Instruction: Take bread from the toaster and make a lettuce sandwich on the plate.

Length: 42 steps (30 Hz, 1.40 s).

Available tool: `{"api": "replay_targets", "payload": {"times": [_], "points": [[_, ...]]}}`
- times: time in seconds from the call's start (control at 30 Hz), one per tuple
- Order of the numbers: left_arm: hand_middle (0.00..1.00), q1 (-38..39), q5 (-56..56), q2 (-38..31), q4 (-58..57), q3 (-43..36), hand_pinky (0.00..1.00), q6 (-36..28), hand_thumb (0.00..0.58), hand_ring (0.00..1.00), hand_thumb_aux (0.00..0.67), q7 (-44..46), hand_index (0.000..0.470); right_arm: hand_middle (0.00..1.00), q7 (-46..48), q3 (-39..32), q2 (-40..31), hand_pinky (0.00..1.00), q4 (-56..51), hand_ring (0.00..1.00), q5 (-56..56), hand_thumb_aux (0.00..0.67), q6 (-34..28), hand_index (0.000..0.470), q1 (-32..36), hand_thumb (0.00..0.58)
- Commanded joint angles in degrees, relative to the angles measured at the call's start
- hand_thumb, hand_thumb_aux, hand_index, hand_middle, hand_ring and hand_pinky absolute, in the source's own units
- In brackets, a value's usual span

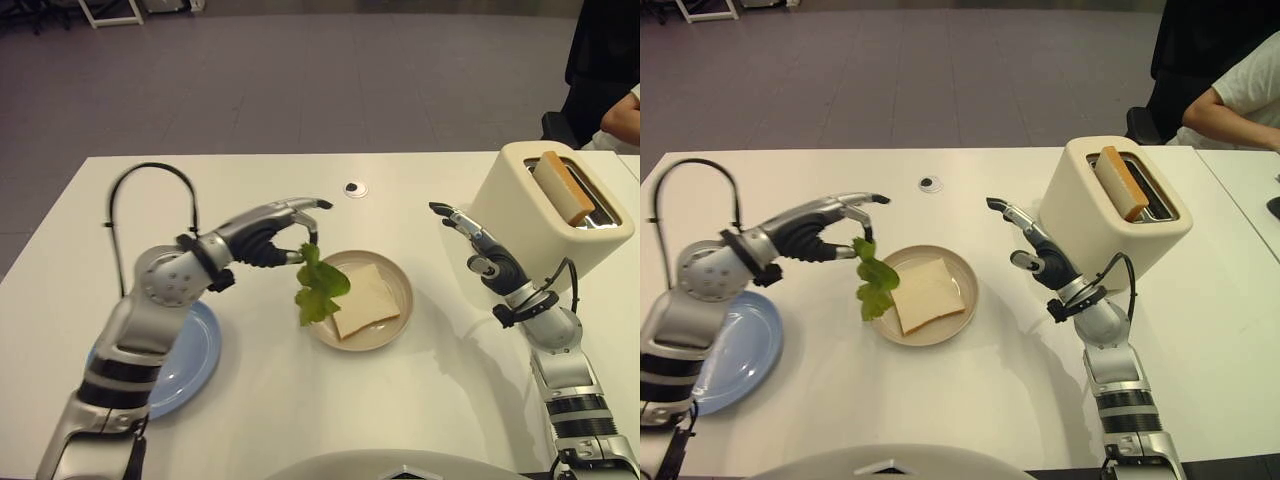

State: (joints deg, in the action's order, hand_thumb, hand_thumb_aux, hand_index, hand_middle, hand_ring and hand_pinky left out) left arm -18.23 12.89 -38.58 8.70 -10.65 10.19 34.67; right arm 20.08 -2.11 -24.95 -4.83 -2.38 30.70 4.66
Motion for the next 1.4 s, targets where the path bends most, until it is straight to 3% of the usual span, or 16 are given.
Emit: {"api": "replay_targets", "payload": {"times": [0.03, 0.43, 0.77, 0.8, 0.83, 0.87, 1.03, 1.2, 1.3, 1.4], "points": [[0.00, -7.09, 4.23, 3.99, -10.93, -7.99, 0.00, 0.93, 0.580, 0.00, 0.670, 4.20, 0.470, 0.00, 0.22, -0.36, 0.42, 0.00, -1.31, 0.00, -0.83, 0.000, 0.45, 0.000, 1.34, 0.000], [0.00, -21.49, 13.41, 12.38, -39.20, -14.70, 0.00, 10.07, 0.580, 0.00, 0.670, -2.18, 0.470, 0.00, 0.27, -1.01, 1.03, 0.00, -2.26, 0.00, -1.58, 0.000, 1.44, 0.000, 1.87, 0.000], [0.00, -23.60, 18.27, 13.43, -43.95, -16.64, 0.00, 13.05, 0.580, 0.00, 0.670, -5.71, 0.470, 0.00, 0.76, -1.55, 1.16, 0.00, -2.44, 0.00, -1.62, 0.000, 1.48, 0.000, 1.86, 0.000], [0.00, -23.44, 18.23, 13.61, -43.83, -16.64, 0.00, 12.97, 0.500, 0.00, 0.420, -5.60, 0.295, 0.00, 0.82, -1.62, 1.15, 0.00, -2.46, 0.00, -1.62, 0.000, 1.46, 0.000, 1.87, 0.000], [0.00, -23.28, 17.93, 13.78, -43.51, -16.44, 0.00, 12.78, 0.261, 0.00, 0.173, -5.48, 0.122, 0.00, 0.85, -1.69, 1.12, 0.00, -2.49, 0.00, -1.62, 0.000, 1.42, 0.000, 1.88, 0.000], [0.00, -23.22, 17.69, 13.84, -43.13, -16.21, 0.00, 12.58, 0.000, 0.00, 0.000, -5.47, 0.000, 0.00, 0.85, -1.74, 1.10, 0.00, -2.53, 0.00, -1.64, 0.000, 1.39, 0.000, 1.89, 0.000], [0.00, -22.89, 15.38, 12.73, -39.21, -13.13, 0.00, 10.63, 0.000, 0.00, 0.000, -5.25, 0.000, 0.00, 1.23, -2.08, 1.07, 0.00, -3.58, 0.00, -1.47, 0.000, 1.71, 0.000, 2.60, 0.000], [0.00, -21.15, 13.32, 6.40, -33.11, -6.10, 0.00, 9.41, 0.000, 0.00, 0.000, -7.44, 0.000, 0.00, 1.01, -0.75, 0.16, 0.00, -0.35, 0.00, -1.05, 0.000, 3.56, 0.000, 2.60, 0.000], [0.00, -8.16, 2.90, 5.95, -15.86, 4.12, 0.00, 6.16, 0.000, 0.00, 0.000, -8.99, 0.000, 0.00, 0.39, 4.49, -3.24, 0.00, 10.62, 0.00, -0.43, 0.000, 0.67, 0.000, 1.64, 0.000], [0.00, 12.12, -15.95, 15.26, 4.99, 10.26, 0.00, 0.78, 0.000, 0.00, 0.000, -13.79, 0.000, 0.00, -0.92, 13.11, -8.05, 0.00, 18.67, 0.00, -2.22, 0.000, -5.52, 0.000, 2.25, 0.000]]}}
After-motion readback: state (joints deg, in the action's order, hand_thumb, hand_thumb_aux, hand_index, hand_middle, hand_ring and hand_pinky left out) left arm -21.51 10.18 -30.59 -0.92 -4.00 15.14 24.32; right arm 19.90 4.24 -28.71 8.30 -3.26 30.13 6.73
